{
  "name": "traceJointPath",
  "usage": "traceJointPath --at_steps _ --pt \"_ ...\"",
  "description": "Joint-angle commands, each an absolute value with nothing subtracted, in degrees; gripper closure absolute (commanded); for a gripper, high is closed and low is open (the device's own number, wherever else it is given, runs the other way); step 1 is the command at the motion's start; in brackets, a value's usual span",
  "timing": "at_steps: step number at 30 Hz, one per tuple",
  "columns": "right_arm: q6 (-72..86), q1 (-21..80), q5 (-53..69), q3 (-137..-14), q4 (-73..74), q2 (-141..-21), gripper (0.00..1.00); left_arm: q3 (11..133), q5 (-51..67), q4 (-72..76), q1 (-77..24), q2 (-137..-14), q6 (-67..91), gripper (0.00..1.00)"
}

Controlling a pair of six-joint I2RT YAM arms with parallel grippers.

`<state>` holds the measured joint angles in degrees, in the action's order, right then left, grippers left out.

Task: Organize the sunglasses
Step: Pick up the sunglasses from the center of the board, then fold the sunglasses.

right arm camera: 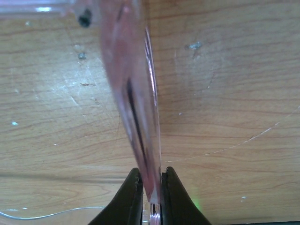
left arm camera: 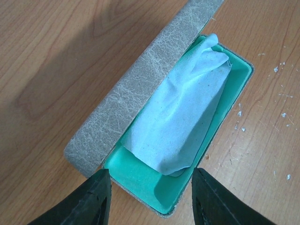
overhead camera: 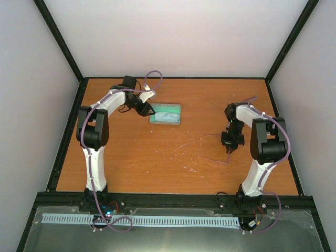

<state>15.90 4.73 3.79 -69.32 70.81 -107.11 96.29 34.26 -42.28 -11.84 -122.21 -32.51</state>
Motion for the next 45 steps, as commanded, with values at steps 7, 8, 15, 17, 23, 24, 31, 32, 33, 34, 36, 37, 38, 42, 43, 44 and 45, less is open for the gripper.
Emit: traceJointPath --at_steps 7,8,15,17,23,24,31,32,33,34,36,37,38,42,43,44,45 --pt "16.0 4.4 2.9 -71.9 69.0 -105.2 0.97 98.9 36.9 -42.8 -11.3 -122.6 -32.8 0.52" --pt "16.0 4.4 3.5 -72.5 68.9 -104.6 0.97 99.3 37.6 -43.0 -11.3 -122.6 -32.5 0.52" --pt "13.4 4.4 12.2 -77.2 66.8 -100.3 0.97 105.2 44.9 -45.4 -11.4 -122.9 -30.5 0.51" --pt "12.8 4.4 16.7 -77.5 65.0 -98.9 0.97 107.3 48.2 -46.4 -11.6 -123.2 -29.8 0.51" --pt "12.2 4.4 23.9 -75.6 61.1 -98.4 0.97 109.8 51.6 -45.1 -13.3 -123.7 -27.0 0.51" --pt "12.1 4.4 24.9 -75.2 60.3 -98.2 0.97 109.8 52.2 -44.7 -13.5 -123.8 -26.5 0.51" --pt "11.0 4.4 40.1 -71.7 52.9 -95.9 0.97 113.7 56.1 -44.2 -15.4 -127.5 -24.4 0.51" --pt "10.7 4.4 44.0 -71.2 52.0 -95.9 0.97 114.9 56.6 -44.5 -15.6 -128.2 -24.1 0.51" --pt "10.5 4.4 46.4 -70.8 51.2 -95.8 0.97 115.8 57.3 -44.6 -15.9 -128.9 -23.5 0.52" --pt "10.4 4.4 48.5 -70.4 50.4 -95.7 0.97 116.6 58.0 -44.4 -16.3 -129.4 -22.7 0.52" --pt "10.2 4.5 51.3 -70.1 49.2 -95.4 0.97 117.4 59.0 -43.2 -16.8 -129.7 -21.2 0.53" --pt "10.0 4.5 52.2 -70.3 49.0 -95.3 0.97 117.6 59.4 -42.5 -17.2 -129.6 -20.2 0.53" --pt "9.9 4.6 52.9 -70.4 48.7 -95.2 0.97 117.9 59.8 -41.8 -17.5 -129.5 -19.4 0.54" --pt "10.2 5.1 55.6 -70.7 47.6 -95.2 0.97 118.2 61.4 -38.4 -18.5 -128.9 -14.8 0.53" --pt "10.4 5.5 56.1 -70.9 47.1 -95.2 0.97 118.0 61.6 -37.3 -18.7 -128.7 -13.9 0.52" --pt "10.9 5.9 56.5 -70.9 46.5 -95.2 0.97 117.7 61.6 -36.4 -19.0 -128.5 -13.0 0.52" --pt "11.2 6.5 56.6 -71.0 46.1 -95.3 0.97 117.4 61.5 -35.5 -19.2 -128.3 -12.4 0.52"
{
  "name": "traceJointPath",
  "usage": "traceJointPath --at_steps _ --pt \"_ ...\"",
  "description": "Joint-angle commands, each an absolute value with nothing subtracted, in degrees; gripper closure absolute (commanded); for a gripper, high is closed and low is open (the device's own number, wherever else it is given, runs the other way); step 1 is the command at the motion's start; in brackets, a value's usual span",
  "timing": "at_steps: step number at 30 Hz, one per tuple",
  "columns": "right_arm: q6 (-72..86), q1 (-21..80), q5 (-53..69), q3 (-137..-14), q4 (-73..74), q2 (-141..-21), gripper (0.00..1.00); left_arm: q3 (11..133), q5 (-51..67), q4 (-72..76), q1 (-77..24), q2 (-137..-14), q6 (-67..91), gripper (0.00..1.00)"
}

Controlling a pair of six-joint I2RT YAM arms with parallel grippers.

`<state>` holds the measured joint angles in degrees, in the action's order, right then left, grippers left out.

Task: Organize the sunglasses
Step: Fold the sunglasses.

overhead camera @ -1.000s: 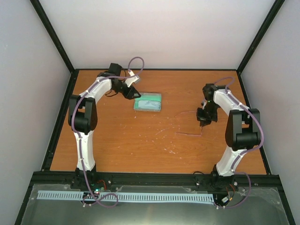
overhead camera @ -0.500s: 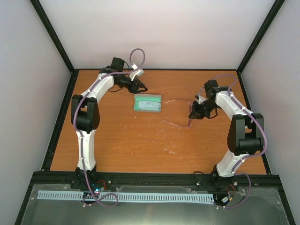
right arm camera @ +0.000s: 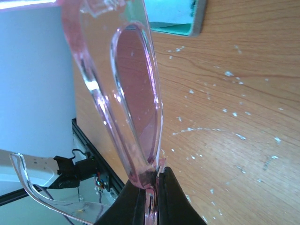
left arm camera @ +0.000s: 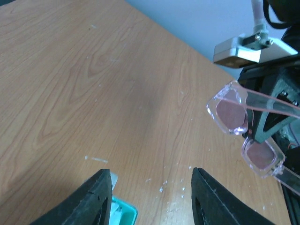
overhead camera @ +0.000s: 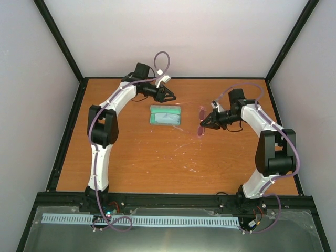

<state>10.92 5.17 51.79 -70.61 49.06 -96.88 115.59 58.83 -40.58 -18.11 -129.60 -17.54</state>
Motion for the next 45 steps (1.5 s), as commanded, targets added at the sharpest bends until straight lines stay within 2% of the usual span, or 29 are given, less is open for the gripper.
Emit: traceJointPath --at_steps 1,18,30,42,45 --pt "11.4 7.1 56.7 -71.2 45.9 -95.5 0.97 117.1 61.6 -34.7 -19.5 -128.1 -11.7 0.52" --pt "19.5 12.6 55.3 -76.0 36.0 -101.5 0.97 112.4 65.3 -28.0 -21.6 -125.0 -4.3 0.54" --pt "21.7 15.6 55.8 -86.7 34.6 -109.9 0.97 109.9 66.2 -26.9 -21.9 -124.0 -3.9 0.56" --pt "30.2 15.9 63.6 -90.4 22.7 -109.5 0.97 104.4 65.7 -25.3 -22.1 -124.4 -4.5 0.57" --pt "28.8 15.8 62.9 -91.1 25.2 -109.5 0.97 105.0 64.4 -26.0 -22.1 -124.3 -5.1 0.57"
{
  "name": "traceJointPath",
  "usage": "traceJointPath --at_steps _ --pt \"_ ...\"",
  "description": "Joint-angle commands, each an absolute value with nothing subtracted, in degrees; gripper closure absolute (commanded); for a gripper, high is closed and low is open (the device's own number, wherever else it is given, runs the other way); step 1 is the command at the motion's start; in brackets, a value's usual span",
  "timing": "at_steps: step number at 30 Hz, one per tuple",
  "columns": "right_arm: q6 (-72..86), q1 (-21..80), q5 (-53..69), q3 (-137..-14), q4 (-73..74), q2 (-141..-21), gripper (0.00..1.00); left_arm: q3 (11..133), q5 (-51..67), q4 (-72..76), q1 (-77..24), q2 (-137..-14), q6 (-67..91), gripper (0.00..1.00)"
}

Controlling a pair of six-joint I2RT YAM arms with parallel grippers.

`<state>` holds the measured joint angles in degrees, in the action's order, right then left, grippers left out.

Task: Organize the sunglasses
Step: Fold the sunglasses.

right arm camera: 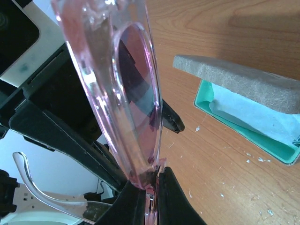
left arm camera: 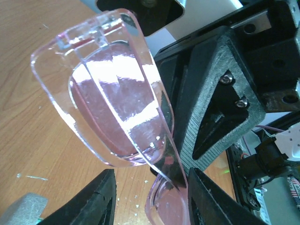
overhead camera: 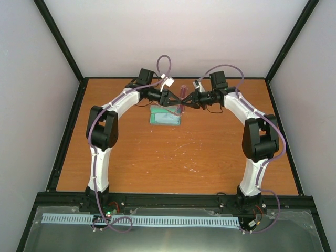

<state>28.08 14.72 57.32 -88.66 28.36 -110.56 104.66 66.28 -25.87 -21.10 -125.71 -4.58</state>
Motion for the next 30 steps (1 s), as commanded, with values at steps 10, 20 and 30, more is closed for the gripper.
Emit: traceJointPath --at_steps 10,20,30 --pt "21.3 15.0 60.9 -85.7 34.1 -106.2 0.97 99.9 58.1 -25.7 -13.6 -119.2 -7.0 0.68" --pt "24.9 14.6 58.7 -91.0 31.8 -109.5 0.97 81.9 57.9 -25.5 -9.3 -108.7 -12.7 0.99" --pt "27.1 15.5 57.7 -102.2 33.1 -118.0 0.97 72.2 61.7 -30.1 -12.9 -97.5 -19.0 0.99"
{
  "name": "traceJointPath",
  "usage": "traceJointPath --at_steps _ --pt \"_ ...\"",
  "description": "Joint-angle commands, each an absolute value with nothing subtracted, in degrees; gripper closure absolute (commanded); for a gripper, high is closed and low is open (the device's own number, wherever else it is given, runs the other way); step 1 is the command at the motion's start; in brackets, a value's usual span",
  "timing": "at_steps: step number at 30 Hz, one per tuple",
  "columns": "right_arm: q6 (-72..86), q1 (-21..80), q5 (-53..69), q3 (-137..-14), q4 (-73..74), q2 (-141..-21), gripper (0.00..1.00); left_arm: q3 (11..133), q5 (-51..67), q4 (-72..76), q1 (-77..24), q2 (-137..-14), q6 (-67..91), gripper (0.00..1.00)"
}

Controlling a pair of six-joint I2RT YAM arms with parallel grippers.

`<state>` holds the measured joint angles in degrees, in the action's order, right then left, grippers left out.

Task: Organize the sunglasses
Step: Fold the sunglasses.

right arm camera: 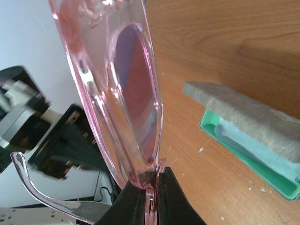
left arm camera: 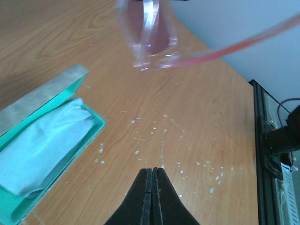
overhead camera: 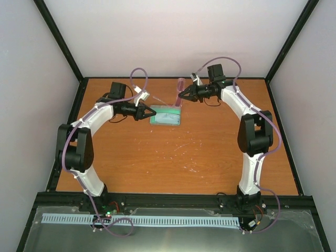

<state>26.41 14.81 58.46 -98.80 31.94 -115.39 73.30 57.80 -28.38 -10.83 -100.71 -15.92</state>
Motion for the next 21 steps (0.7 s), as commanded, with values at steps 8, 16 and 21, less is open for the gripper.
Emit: traceJointPath --at_steps 8,16,21 --pt "27.2 20.1 57.1 -101.5 32.2 -118.1 0.97 73.5 65.0 -24.4 -17.8 -97.1 -12.4 0.99" --pt "26.4 23.3 59.0 -94.7 29.4 -113.9 0.97 79.2 62.7 -21.4 -17.8 -102.9 -10.8 0.98" --pt "25.9 24.5 62.1 -90.8 27.8 -111.3 0.97 80.7 62.1 -20.5 -17.8 -106.2 -11.3 0.97"
